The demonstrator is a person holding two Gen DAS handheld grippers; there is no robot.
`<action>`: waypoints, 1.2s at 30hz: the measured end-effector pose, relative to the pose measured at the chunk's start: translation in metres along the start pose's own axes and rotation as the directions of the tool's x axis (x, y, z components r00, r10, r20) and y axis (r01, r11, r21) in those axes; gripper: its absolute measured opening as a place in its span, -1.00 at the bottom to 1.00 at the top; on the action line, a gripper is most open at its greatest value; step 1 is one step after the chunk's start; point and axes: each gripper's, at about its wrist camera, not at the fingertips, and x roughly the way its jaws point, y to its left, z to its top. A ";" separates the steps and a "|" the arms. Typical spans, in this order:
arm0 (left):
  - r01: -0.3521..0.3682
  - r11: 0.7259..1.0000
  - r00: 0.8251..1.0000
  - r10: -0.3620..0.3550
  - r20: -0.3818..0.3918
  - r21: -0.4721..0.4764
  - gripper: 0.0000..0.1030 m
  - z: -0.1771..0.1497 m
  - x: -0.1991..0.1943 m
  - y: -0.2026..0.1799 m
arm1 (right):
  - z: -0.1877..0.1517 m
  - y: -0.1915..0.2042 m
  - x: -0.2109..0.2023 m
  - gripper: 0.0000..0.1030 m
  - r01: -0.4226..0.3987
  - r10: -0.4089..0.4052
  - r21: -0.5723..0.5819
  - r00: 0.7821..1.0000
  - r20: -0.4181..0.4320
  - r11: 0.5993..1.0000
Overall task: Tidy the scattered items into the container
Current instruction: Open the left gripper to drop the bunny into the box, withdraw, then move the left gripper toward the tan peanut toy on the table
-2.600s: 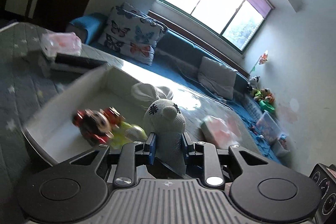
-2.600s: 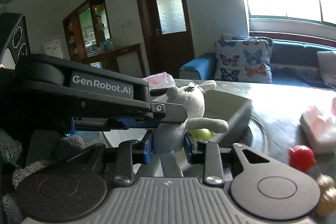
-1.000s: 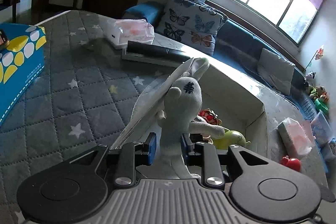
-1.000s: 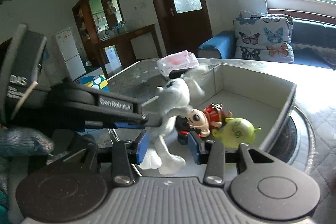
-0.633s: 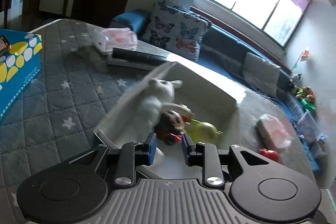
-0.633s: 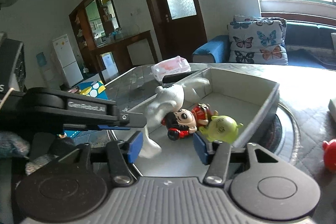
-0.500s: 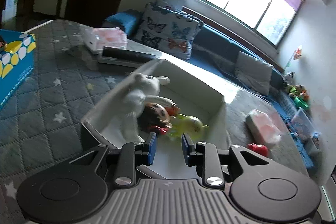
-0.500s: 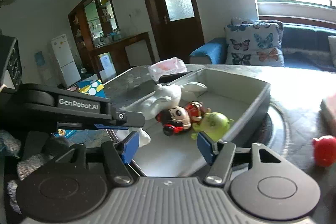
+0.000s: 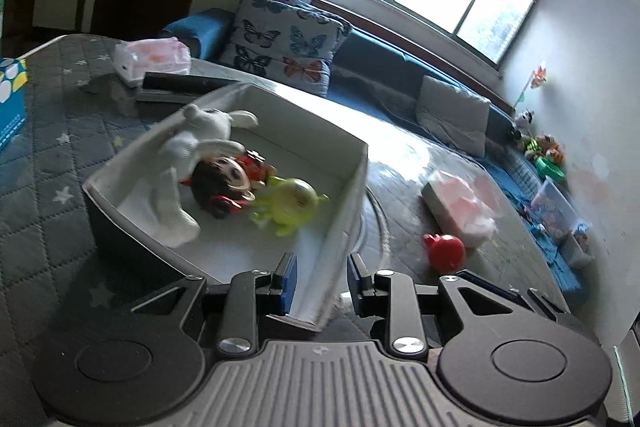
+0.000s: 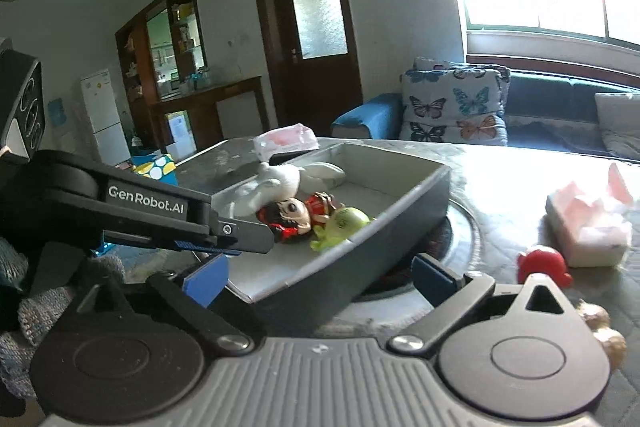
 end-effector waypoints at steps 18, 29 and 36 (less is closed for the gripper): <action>0.044 0.995 0.999 -0.042 -0.031 0.090 -0.41 -0.027 0.002 -0.049 | -0.023 -0.024 -0.039 1.00 0.103 -0.104 0.066 0.994 0.025 0.993; 0.061 0.987 0.997 -0.052 -0.064 0.148 -0.39 -0.045 0.013 -0.071 | -0.041 -0.038 -0.051 1.00 0.163 -0.162 0.090 0.987 -0.014 0.983; 0.073 0.985 0.991 -0.055 -0.119 0.154 -0.38 -0.057 0.033 -0.079 | -0.052 -0.053 -0.055 1.00 0.208 -0.204 0.129 0.978 -0.042 0.970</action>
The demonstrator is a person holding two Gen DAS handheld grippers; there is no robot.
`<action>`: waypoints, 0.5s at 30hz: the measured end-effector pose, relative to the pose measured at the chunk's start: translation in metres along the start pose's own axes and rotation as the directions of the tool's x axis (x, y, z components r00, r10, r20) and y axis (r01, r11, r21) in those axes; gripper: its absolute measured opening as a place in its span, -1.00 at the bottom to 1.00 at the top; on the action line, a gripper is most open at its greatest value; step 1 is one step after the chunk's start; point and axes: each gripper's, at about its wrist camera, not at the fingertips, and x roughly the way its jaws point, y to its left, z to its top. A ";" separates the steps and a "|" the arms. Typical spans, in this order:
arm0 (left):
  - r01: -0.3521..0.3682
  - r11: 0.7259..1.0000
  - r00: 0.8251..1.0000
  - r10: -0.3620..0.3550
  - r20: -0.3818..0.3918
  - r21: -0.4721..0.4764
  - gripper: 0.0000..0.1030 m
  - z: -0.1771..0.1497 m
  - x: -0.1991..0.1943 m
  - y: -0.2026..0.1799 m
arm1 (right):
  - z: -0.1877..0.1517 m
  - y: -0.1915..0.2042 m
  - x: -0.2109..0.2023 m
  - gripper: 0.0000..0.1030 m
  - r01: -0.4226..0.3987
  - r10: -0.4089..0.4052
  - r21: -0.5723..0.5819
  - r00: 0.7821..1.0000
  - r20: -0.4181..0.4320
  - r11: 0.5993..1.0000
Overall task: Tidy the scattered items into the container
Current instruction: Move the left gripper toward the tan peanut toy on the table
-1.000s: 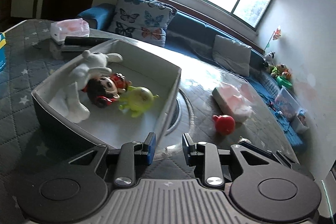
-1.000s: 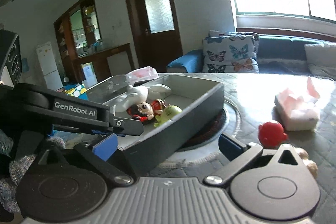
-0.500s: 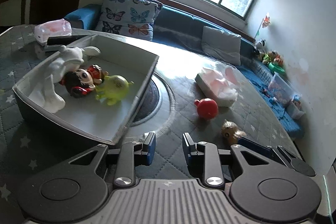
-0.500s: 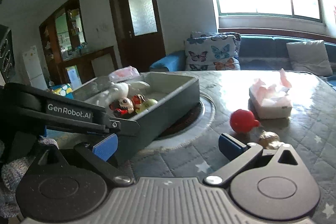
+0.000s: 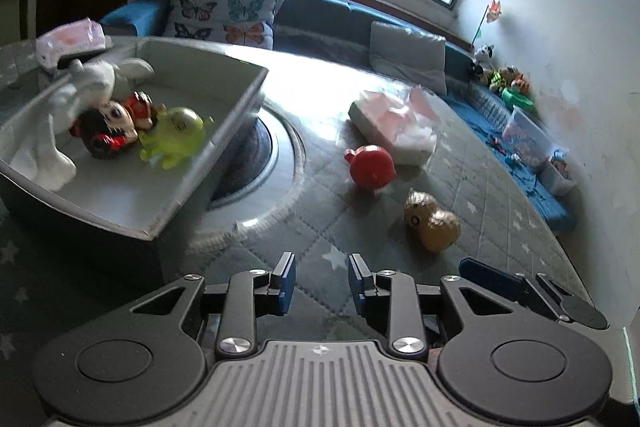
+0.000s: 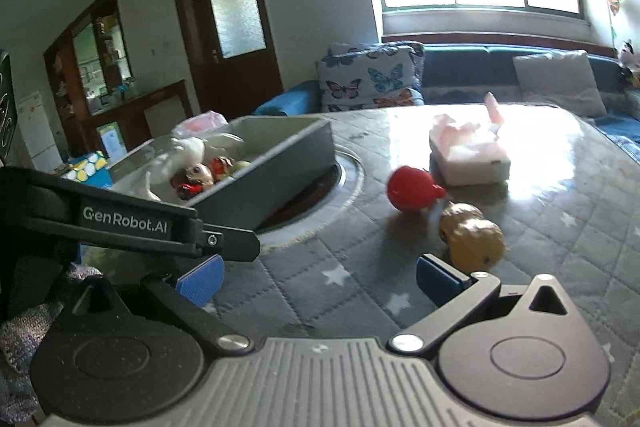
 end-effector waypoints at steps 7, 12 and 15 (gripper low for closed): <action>0.006 1.000 0.999 -0.006 -0.045 0.003 -0.37 -0.005 0.017 -0.003 | -0.008 -0.009 0.008 1.00 0.054 -0.055 -0.011 0.998 -0.040 0.998; 0.006 1.000 0.998 -0.006 -0.068 -0.001 -0.37 -0.004 0.027 -0.006 | -0.010 -0.015 0.013 1.00 0.072 -0.072 -0.004 0.996 -0.057 0.997; 0.004 1.000 0.997 -0.004 -0.079 -0.002 -0.36 -0.005 0.032 -0.007 | -0.012 -0.019 0.015 1.00 0.081 -0.081 -0.006 0.995 -0.062 0.997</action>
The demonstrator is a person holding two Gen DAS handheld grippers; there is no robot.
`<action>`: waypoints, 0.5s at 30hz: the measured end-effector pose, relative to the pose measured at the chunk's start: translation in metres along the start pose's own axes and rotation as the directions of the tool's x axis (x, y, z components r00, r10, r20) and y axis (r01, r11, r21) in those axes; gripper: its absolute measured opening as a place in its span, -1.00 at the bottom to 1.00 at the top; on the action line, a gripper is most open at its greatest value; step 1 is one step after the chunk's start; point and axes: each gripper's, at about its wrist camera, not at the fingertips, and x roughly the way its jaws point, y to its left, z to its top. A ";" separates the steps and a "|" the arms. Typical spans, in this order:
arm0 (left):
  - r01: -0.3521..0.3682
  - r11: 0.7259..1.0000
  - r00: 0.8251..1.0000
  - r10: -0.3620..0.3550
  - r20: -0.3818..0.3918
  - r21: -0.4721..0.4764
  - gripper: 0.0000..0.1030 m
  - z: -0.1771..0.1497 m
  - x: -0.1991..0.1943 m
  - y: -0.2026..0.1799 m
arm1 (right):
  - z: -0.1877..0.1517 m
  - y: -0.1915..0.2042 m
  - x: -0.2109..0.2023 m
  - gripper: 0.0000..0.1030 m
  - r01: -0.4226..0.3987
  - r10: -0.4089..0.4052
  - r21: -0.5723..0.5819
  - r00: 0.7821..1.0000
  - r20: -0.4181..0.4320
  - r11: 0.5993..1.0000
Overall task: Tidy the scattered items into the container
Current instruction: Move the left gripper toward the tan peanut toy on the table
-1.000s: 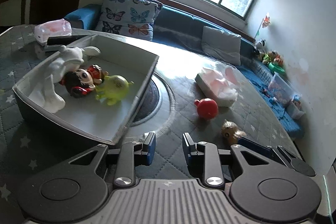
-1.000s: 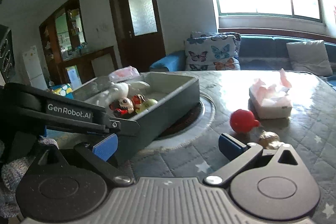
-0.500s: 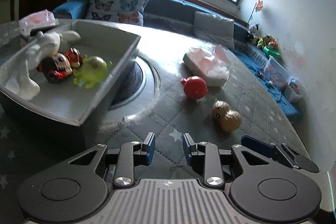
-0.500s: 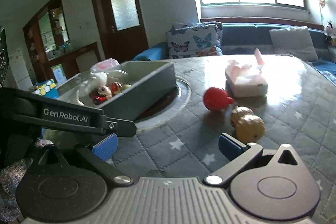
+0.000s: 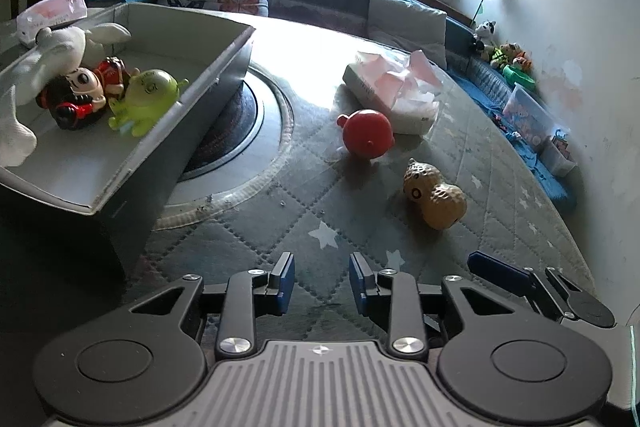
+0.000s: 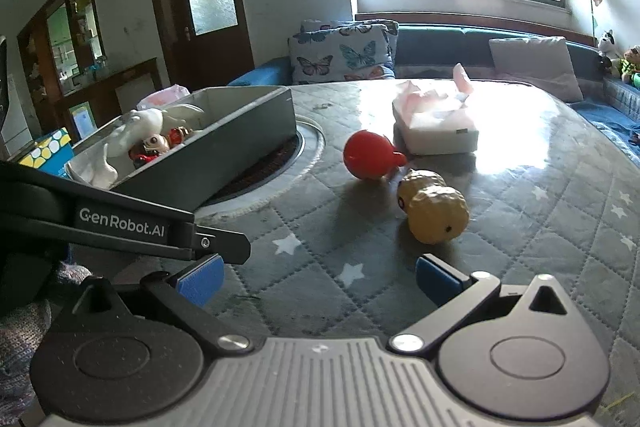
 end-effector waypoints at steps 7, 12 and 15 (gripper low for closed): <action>0.007 1.000 0.999 -0.007 -0.037 -0.003 -0.36 0.003 0.014 -0.005 | -0.001 -0.012 0.004 1.00 0.026 -0.026 0.019 1.000 -0.001 0.999; 0.011 1.000 0.998 -0.011 -0.058 0.001 -0.36 0.007 0.025 -0.011 | -0.001 -0.022 0.008 1.00 0.042 -0.042 0.032 0.999 -0.005 0.999; 0.008 1.000 0.998 -0.008 -0.066 0.006 -0.36 0.010 0.032 -0.015 | -0.002 -0.029 0.011 1.00 0.045 -0.044 0.046 0.999 -0.011 0.998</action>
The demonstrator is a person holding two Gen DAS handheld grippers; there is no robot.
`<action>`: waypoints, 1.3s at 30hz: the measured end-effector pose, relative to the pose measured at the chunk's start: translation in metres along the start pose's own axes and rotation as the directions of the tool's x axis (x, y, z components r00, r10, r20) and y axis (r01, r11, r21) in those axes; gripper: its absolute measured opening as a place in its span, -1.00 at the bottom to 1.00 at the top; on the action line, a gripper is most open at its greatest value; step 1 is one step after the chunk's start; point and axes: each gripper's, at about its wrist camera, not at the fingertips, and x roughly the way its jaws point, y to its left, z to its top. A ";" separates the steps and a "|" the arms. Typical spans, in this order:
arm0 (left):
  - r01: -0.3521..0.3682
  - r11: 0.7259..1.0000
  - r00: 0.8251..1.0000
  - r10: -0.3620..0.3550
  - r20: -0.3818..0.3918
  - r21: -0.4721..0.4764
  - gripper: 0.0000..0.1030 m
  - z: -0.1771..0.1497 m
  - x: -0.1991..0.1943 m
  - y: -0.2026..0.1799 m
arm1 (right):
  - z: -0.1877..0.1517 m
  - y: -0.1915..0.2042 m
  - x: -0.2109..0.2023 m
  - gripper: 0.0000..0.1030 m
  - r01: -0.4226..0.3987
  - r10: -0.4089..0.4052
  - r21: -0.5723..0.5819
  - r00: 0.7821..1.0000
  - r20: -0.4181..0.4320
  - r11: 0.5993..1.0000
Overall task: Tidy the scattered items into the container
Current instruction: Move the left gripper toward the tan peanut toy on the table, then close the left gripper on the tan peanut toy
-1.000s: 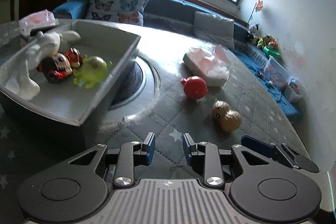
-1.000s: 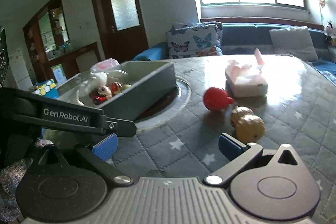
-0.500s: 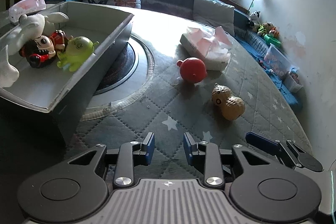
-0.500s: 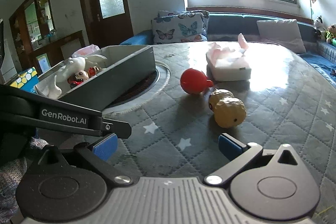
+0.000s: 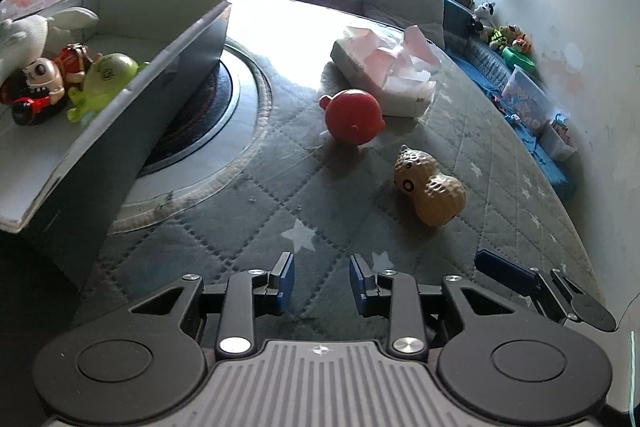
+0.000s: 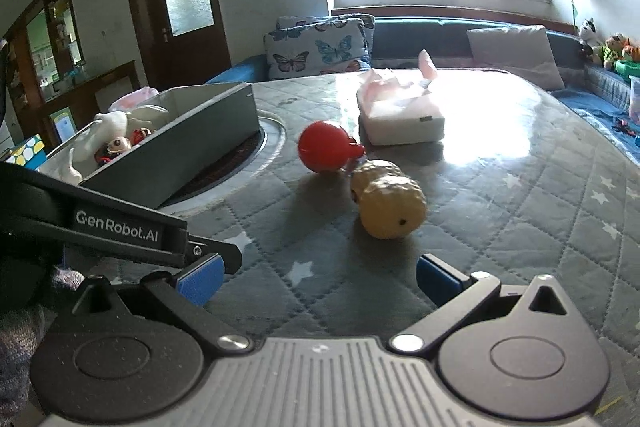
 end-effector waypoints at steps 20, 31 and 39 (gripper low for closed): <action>0.021 0.997 0.999 -0.023 -0.041 -0.069 -0.36 0.036 0.040 -0.025 | 0.016 -0.046 0.027 1.00 0.003 -0.003 0.026 1.000 -0.026 1.000; 0.079 0.981 0.995 -0.087 -0.039 -0.177 -0.36 0.053 0.051 -0.030 | 0.030 -0.061 0.037 0.84 -0.038 0.039 0.019 0.999 -0.038 0.999; 0.124 0.969 0.990 -0.135 -0.041 -0.215 -0.35 0.062 0.057 -0.036 | 0.036 -0.064 0.040 0.49 -0.092 0.093 0.025 0.995 -0.031 0.995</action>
